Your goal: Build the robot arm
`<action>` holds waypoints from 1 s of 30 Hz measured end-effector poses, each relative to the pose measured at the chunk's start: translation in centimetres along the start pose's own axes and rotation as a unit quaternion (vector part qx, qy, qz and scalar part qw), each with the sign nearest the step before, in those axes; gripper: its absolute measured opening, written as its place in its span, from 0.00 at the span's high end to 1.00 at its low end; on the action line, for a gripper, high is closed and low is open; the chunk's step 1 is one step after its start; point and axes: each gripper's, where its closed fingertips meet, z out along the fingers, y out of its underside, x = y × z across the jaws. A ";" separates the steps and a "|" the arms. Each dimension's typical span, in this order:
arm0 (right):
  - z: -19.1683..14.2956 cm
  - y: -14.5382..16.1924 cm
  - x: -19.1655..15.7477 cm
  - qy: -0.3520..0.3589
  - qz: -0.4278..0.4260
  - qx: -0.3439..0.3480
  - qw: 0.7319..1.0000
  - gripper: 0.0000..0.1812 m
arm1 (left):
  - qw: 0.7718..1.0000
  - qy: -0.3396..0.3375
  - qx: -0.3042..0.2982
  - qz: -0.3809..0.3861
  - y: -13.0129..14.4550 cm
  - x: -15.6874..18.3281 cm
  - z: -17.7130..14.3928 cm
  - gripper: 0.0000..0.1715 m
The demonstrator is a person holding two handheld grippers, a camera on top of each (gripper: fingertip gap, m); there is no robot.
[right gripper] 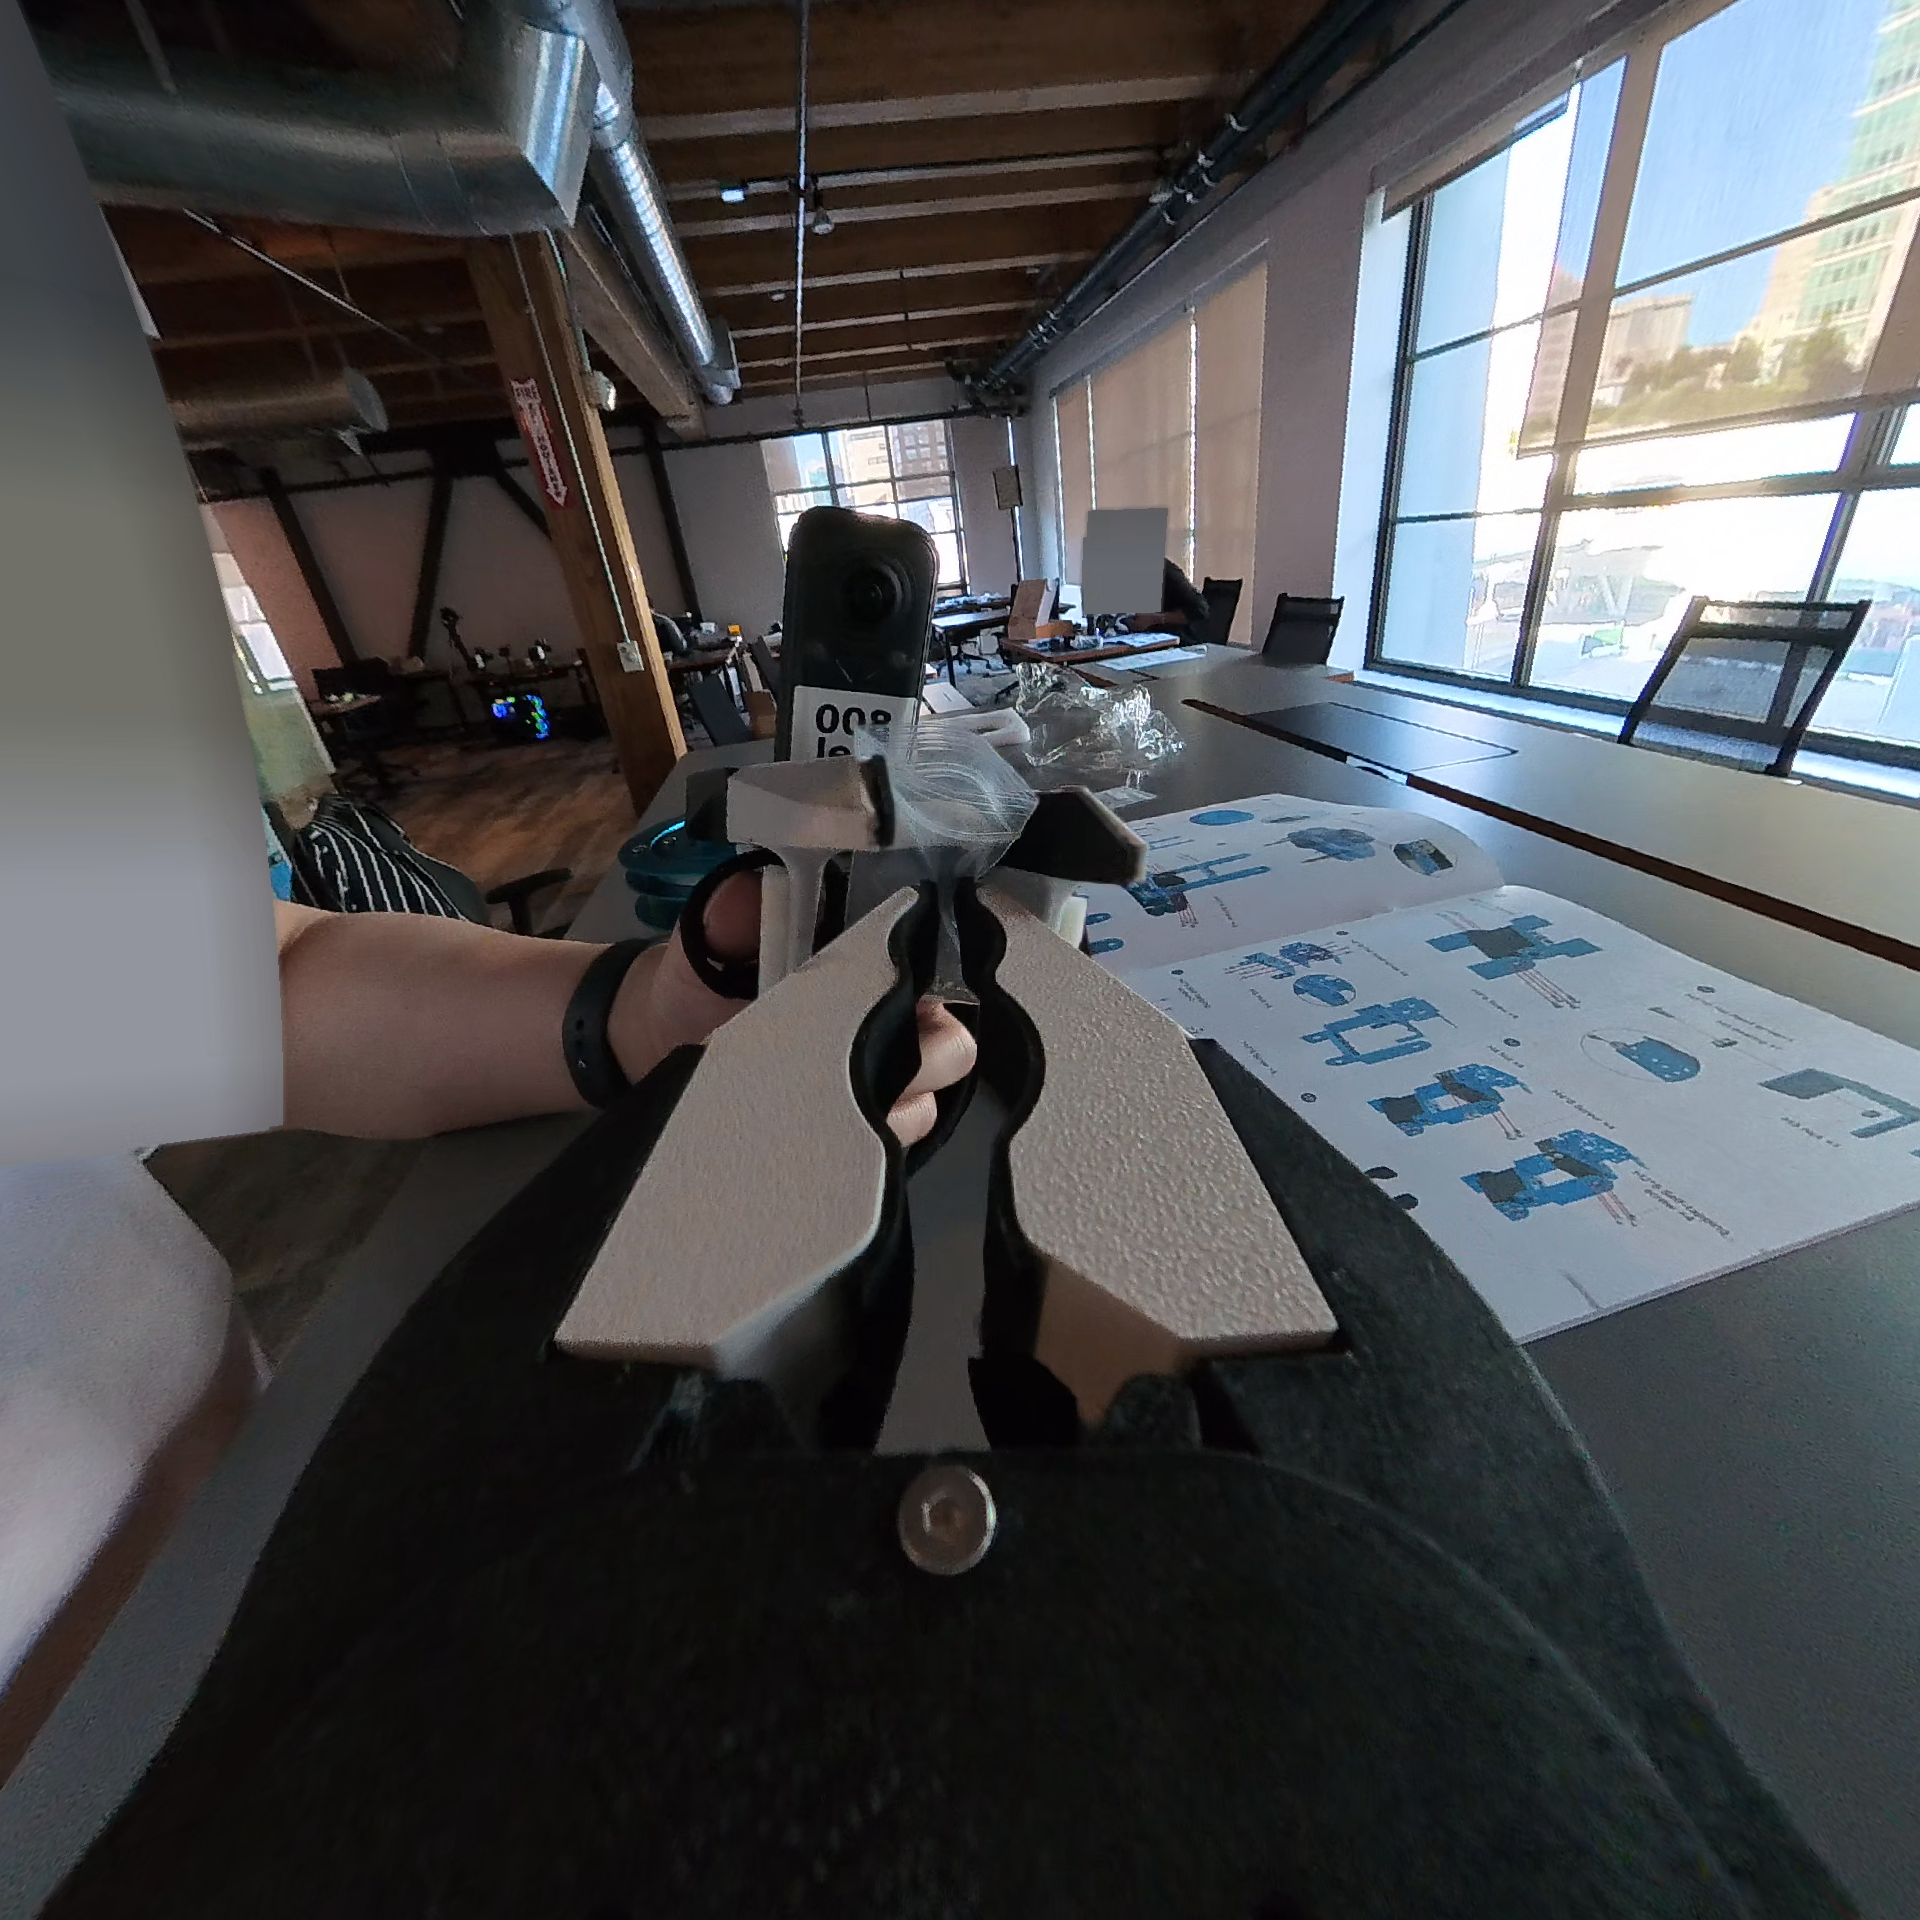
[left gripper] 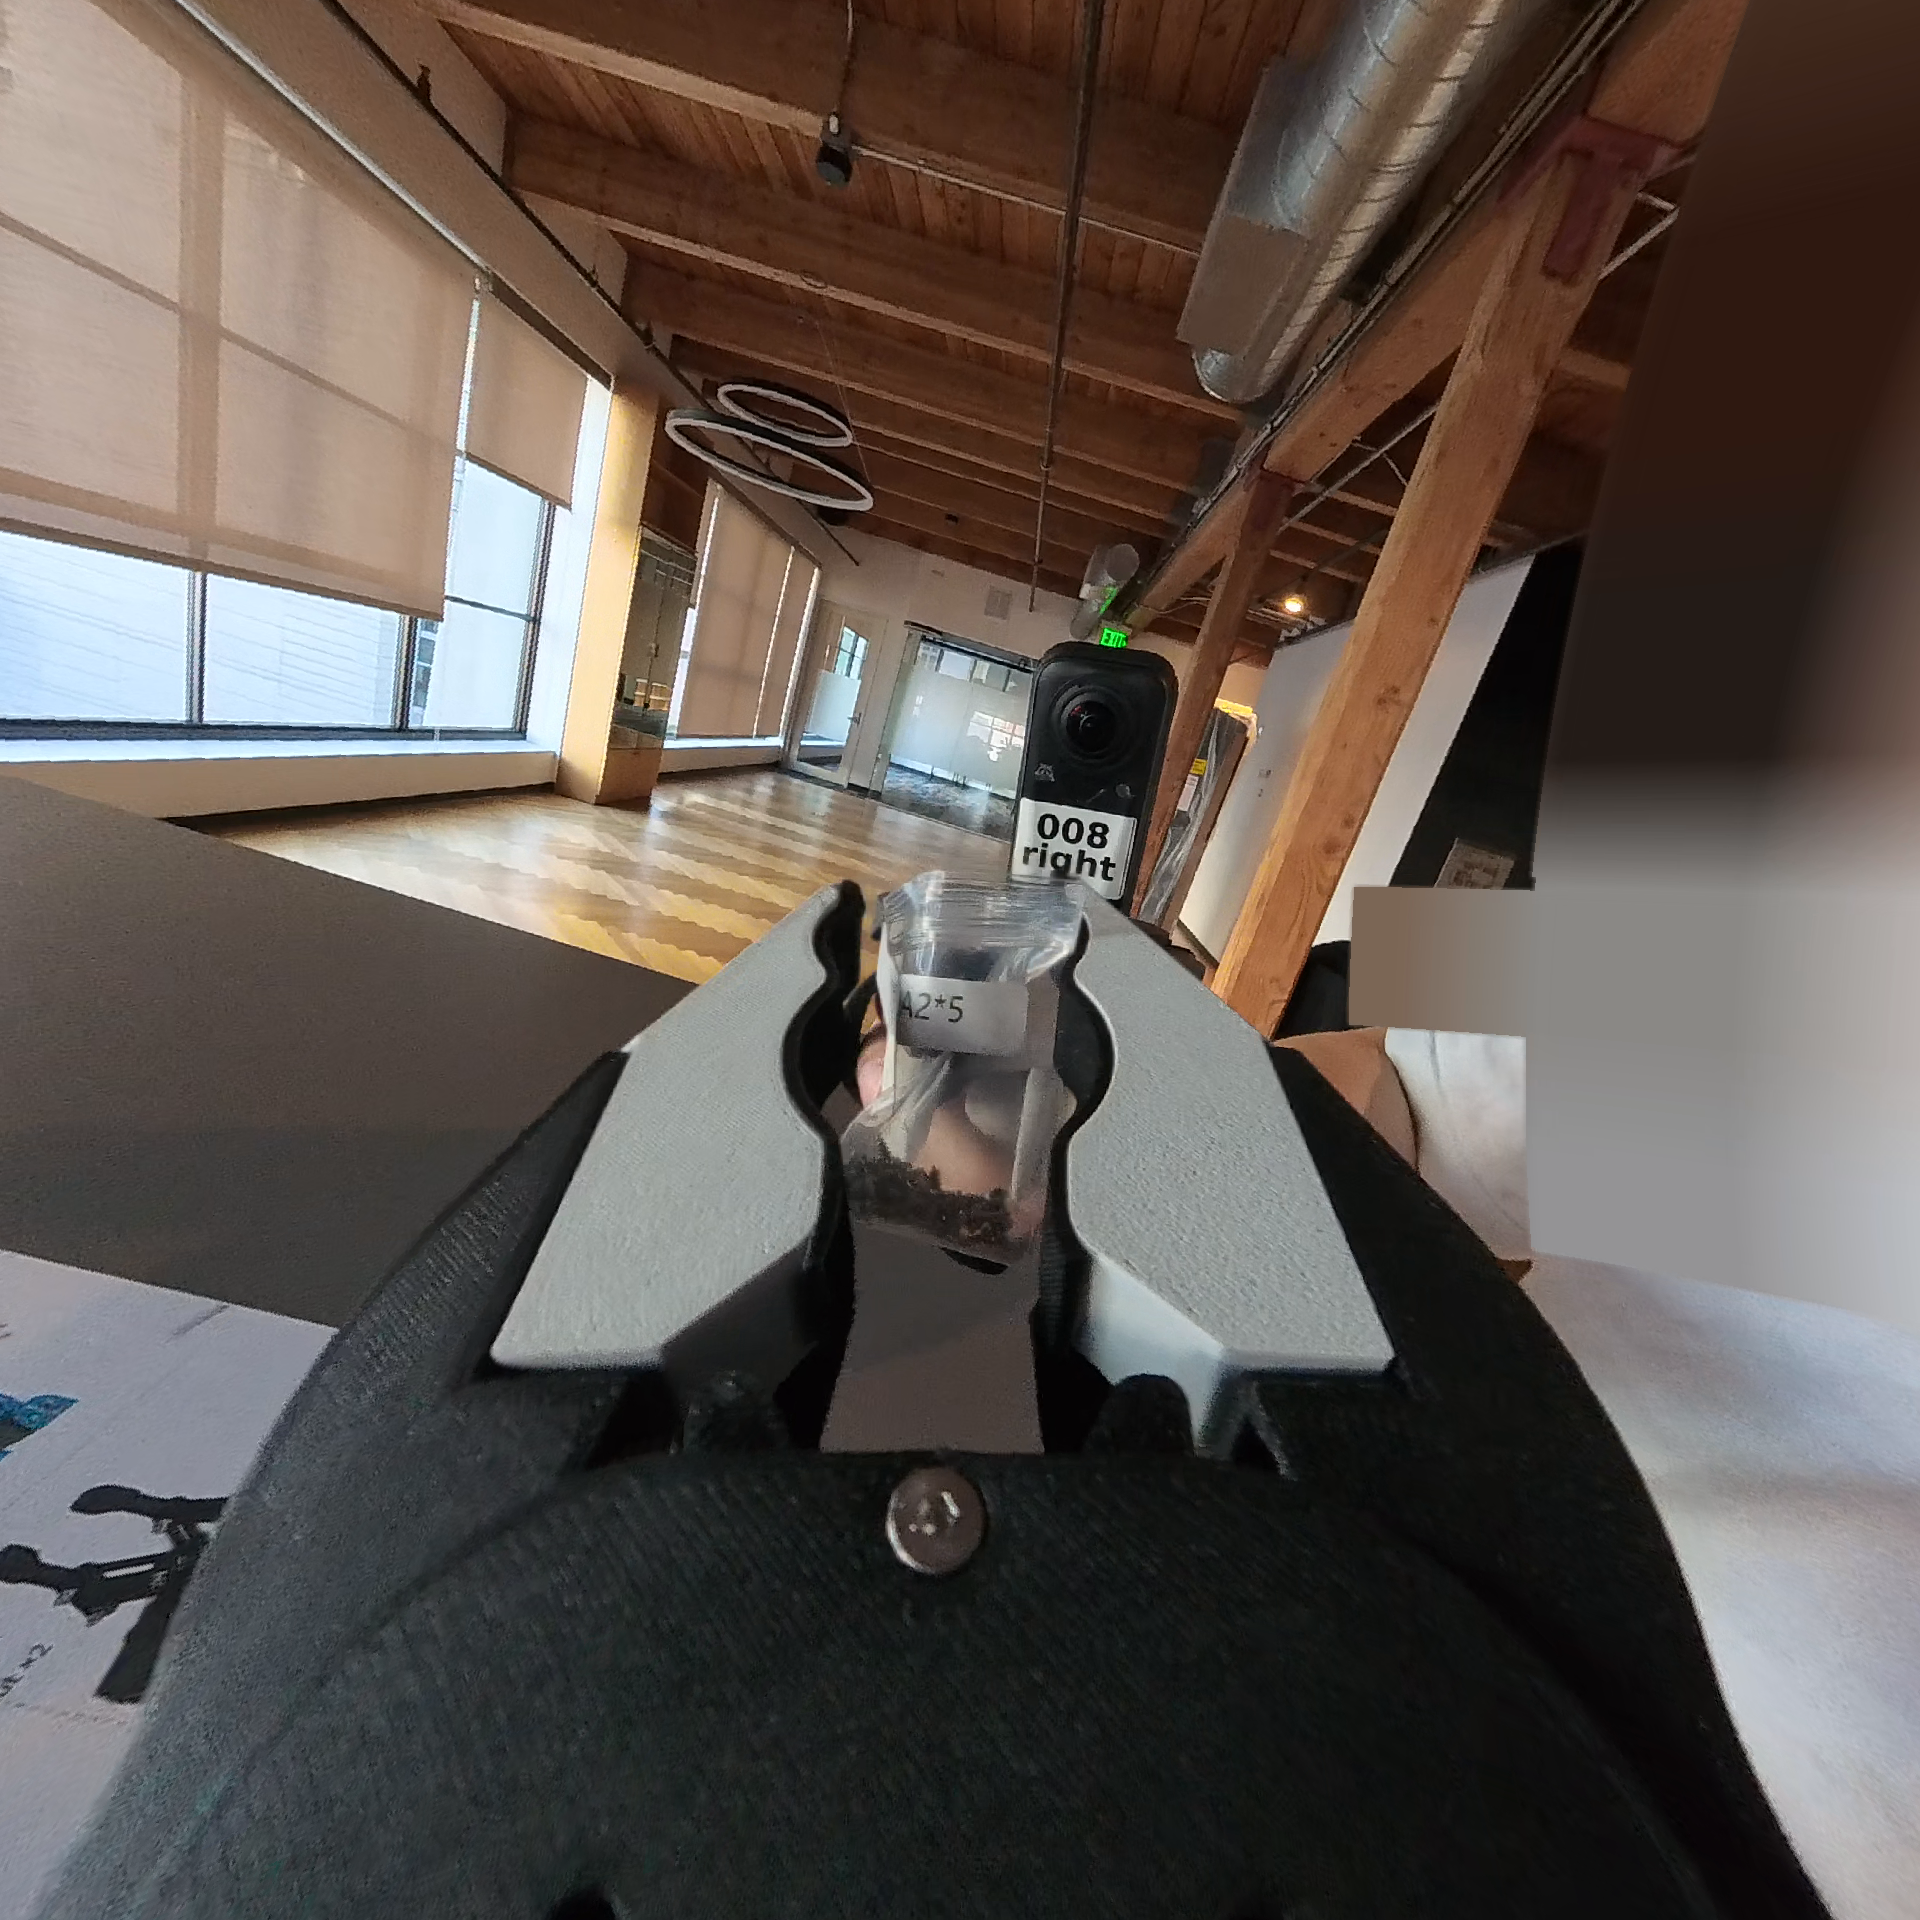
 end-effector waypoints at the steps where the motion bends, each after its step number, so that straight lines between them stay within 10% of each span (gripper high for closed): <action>1: 0.0 0.0 0.0 -0.001 -0.002 0.000 1.000 0.99 | 1.000 -0.001 0.000 0.001 0.0 0.0 0.0 0.79; 12: -0.6 0.8 1.1 0.035 -0.067 -0.049 0.996 1.00 | 0.995 -0.058 -0.050 0.063 -0.6 -1.0 -1.1 0.65; 17: -1.2 2.2 2.6 0.079 -0.152 -0.106 0.979 1.00 | 0.988 -0.139 -0.049 0.040 -1.9 -3.1 -2.6 0.73; 23: -1.5 4.5 4.0 0.115 -0.251 -0.186 0.943 1.00 | 0.959 -0.216 -0.183 0.026 1.9 -5.1 -3.7 0.85; 30: -1.0 6.4 4.3 0.107 -0.216 -0.213 0.947 1.00 | 0.950 -0.230 -0.212 0.010 2.6 -5.3 -4.3 0.87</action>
